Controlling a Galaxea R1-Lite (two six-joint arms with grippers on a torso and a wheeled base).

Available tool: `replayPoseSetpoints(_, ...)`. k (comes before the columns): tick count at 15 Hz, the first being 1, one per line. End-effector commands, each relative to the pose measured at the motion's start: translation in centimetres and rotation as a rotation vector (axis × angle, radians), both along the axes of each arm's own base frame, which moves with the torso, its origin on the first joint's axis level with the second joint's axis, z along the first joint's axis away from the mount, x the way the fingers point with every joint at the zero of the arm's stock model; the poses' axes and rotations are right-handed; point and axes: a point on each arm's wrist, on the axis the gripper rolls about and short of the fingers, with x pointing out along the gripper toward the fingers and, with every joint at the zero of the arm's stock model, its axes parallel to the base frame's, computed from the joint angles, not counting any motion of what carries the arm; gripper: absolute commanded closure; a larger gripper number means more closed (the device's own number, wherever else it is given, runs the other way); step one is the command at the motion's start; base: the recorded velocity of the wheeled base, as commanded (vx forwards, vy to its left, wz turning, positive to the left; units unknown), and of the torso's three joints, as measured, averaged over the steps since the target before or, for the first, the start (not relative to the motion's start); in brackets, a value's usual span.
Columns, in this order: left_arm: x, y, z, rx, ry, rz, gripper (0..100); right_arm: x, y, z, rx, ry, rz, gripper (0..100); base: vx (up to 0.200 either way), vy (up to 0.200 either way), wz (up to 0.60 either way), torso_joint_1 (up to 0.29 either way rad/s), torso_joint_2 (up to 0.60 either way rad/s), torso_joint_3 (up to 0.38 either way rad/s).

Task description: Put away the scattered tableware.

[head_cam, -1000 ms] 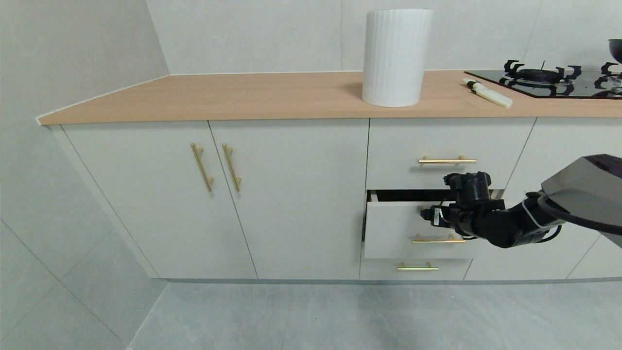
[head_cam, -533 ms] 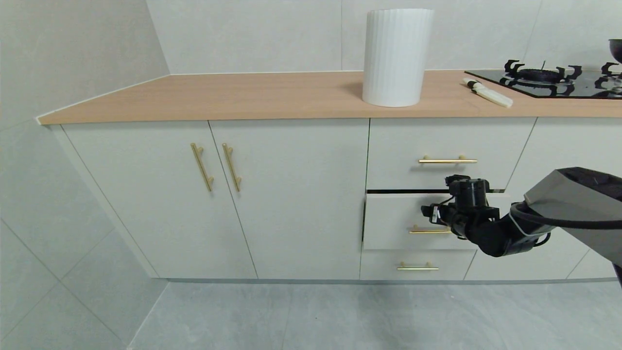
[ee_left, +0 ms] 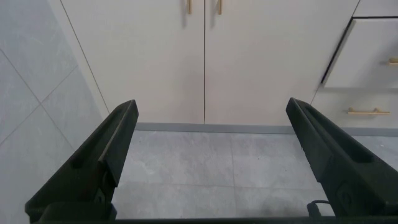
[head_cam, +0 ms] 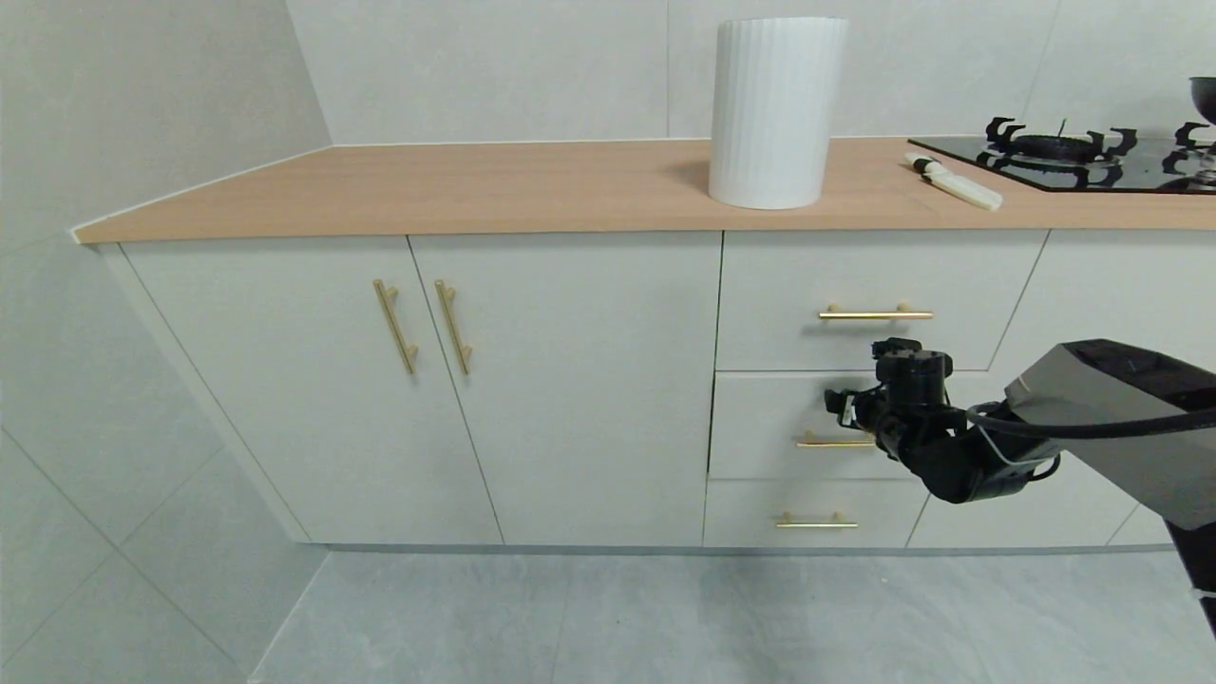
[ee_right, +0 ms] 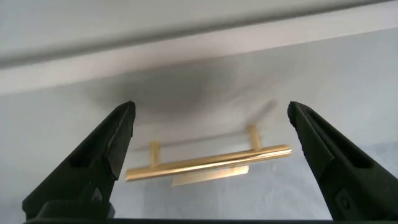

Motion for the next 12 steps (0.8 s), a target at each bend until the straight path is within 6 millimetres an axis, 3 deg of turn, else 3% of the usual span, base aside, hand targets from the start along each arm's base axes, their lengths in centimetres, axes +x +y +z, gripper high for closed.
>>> replayPoseSetpoints(1, 0.00, 0.00, 0.00, 0.000, 0.000, 0.001, 0, 0.31, -0.08, -0.73, -0.001, 0.006, -0.003, 0, 0.000, 0.000, 0.00, 0.000, 0.00, 0.000)
replayPoseSetpoints(12, 0.00, 0.00, 0.00, -0.001, 0.000, 0.001, 0, 1.25, -0.30, -0.64, 0.007, -0.023, -0.015, 0, 0.000, 0.000, 0.00, 0.000, 0.00, 0.000)
